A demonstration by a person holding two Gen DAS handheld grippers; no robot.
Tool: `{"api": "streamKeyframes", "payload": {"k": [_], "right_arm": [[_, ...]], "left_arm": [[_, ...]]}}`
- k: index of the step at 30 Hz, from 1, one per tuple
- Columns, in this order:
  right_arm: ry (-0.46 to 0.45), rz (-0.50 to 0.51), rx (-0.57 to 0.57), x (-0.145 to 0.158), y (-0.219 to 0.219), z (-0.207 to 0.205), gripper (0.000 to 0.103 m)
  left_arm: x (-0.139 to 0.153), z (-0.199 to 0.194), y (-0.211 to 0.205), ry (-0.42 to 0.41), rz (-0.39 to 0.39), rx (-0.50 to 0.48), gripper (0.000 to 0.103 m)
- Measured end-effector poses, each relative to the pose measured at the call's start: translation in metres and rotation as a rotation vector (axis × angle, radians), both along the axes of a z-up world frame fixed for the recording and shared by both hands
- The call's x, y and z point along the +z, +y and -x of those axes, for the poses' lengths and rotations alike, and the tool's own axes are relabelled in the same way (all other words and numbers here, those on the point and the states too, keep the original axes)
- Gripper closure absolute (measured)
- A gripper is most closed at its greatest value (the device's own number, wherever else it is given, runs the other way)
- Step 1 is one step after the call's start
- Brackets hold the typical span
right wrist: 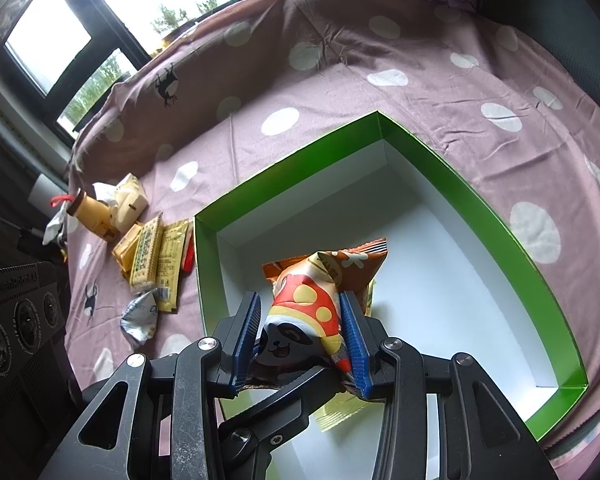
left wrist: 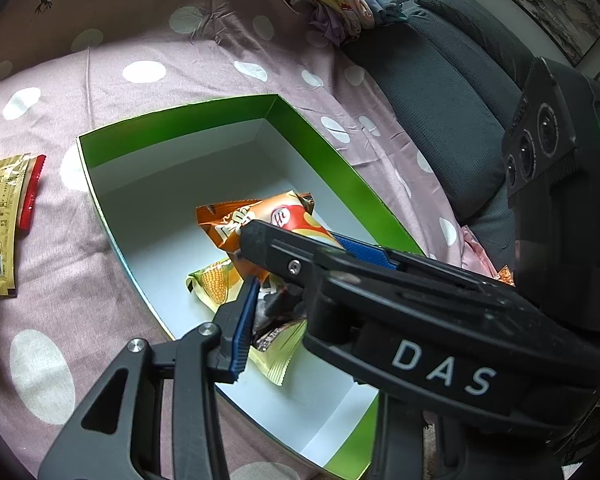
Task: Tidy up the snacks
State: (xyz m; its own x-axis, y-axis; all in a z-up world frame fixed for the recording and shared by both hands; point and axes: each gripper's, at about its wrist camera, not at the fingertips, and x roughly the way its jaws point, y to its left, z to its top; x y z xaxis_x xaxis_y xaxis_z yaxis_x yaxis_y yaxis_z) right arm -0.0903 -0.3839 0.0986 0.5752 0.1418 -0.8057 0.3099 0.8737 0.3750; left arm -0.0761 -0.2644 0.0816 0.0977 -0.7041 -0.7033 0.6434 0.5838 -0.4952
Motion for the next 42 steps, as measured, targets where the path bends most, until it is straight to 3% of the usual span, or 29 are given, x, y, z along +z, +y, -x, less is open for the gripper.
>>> {"api": "streamKeyframes", "payload": {"k": [16, 32, 36, 39, 42], "right_arm": [[0.045, 0.008, 0.002, -0.009, 0.001, -0.006, 0.059], [0.042, 0.064, -0.005, -0.001, 0.006, -0.003, 0.059], [0.025, 0.081, -0.017, 0.007, 0.008, 0.001, 0.059], [-0.001, 0.078, -0.022, 0.014, 0.009, 0.005, 0.059], [-0.032, 0.087, -0.031, 0.022, 0.011, 0.010, 0.059]], "left_arm": [[-0.010, -0.003, -0.001, 0.003, -0.024, 0.044, 0.068], [-0.003, 0.004, 0.010, -0.006, -0.036, 0.062, 0.062], [0.008, 0.009, 0.017, -0.026, -0.012, 0.063, 0.051], [0.017, 0.015, 0.021, -0.079, -0.052, 0.080, 0.043], [0.024, 0.019, 0.030, -0.103, -0.065, 0.084, 0.042]]}}
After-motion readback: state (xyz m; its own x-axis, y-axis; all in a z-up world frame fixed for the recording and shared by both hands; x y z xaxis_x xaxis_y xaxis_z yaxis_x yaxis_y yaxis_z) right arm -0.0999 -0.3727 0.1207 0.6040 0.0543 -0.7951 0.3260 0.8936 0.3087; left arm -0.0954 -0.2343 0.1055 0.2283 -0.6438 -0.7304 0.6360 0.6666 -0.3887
